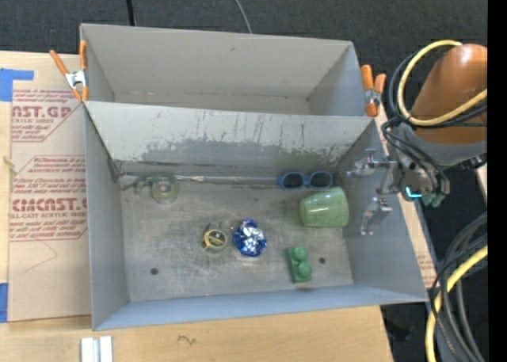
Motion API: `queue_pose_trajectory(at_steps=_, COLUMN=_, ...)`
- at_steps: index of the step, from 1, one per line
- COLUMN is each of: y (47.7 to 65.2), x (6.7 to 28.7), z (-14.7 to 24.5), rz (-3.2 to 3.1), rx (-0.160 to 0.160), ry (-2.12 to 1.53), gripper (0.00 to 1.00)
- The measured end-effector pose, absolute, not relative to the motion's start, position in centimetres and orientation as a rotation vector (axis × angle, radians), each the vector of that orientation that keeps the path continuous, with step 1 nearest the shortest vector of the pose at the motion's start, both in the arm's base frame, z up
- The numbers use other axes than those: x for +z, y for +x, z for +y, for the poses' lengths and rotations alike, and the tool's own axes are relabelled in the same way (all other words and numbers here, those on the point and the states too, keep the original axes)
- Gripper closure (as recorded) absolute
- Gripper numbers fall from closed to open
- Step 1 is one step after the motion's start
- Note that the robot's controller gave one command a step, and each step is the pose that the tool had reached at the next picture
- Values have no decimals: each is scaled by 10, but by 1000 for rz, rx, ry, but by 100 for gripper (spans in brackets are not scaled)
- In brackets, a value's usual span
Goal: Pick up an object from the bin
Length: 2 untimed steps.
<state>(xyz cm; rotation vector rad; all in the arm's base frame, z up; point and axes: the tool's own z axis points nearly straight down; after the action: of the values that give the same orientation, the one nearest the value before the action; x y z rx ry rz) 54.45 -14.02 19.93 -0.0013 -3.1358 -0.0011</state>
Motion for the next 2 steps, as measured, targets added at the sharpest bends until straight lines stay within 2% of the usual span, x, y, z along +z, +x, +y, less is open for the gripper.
queue_pose_trajectory(at_steps=1, y=579, x=84, z=-128, rz=-3130, rx=5, ry=342, gripper=0)
queue_pose_trajectory(at_steps=2, y=579, x=84, z=-129, rz=-3131, rx=9, ry=342, gripper=100)
